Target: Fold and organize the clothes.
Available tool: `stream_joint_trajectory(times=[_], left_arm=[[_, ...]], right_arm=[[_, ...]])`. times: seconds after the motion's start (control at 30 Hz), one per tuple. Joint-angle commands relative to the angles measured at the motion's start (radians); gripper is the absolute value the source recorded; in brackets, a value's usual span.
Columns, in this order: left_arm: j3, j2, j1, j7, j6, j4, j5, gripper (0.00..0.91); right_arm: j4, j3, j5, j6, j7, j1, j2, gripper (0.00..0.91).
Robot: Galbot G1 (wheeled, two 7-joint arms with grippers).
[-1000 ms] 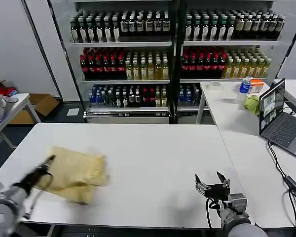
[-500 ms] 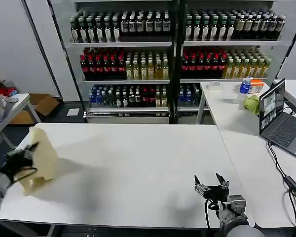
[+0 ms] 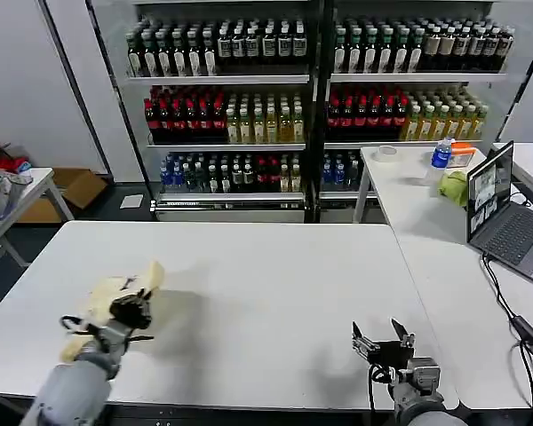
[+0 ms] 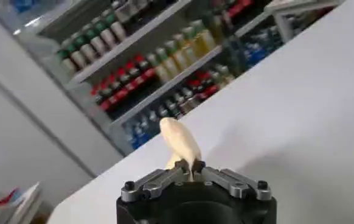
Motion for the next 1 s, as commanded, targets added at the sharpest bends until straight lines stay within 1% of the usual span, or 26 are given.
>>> stream_joint_trajectory(times=[0.03,0.3,0.37,0.47,0.7,0.9,0.93,0.97,1.0], left_arm=[[0.311,-0.071,-0.204,-0.025,0.042,0.095,0.018,0.01],[0.426,-0.156,-0.261,-0.038,0.041,0.16,0.002,0.02],[0.45,-0.191,-0.286,-0.06,0.039,0.188,-0.006,0.02],[0.471,-0.231,-0.325,-0.08,0.041,0.221,-0.022,0.02],[0.493,-0.297,-0.371,-0.133,0.041,0.257,-0.094,0.02],[0.5,-0.364,-0.432,-0.201,0.02,0.323,-0.166,0.04],[0.498,-0.368,-0.434,-0.202,0.014,0.328,-0.168,0.343],[0.495,-0.372,-0.435,-0.203,0.011,0.332,-0.178,0.675],[0.488,-0.376,-0.433,-0.211,-0.007,0.333,-0.209,0.907]], right_arm=[[-0.004,0.003,-0.017,-0.003,0.0,-0.012,0.011,0.907],[-0.001,0.007,-0.015,-0.005,-0.001,-0.009,0.002,0.907],[-0.002,0.006,-0.014,-0.005,-0.001,-0.007,-0.001,0.907],[-0.001,0.006,-0.012,-0.005,-0.002,-0.004,-0.005,0.907],[-0.001,0.006,-0.006,-0.003,-0.004,-0.002,-0.016,0.907],[0.001,0.004,0.001,-0.002,-0.004,0.005,-0.024,0.907],[0.002,0.005,0.003,-0.001,-0.005,0.006,-0.026,0.907],[0.004,0.006,0.004,0.0,-0.006,0.006,-0.029,0.907],[0.004,0.007,0.004,0.001,-0.007,0.005,-0.031,0.907]])
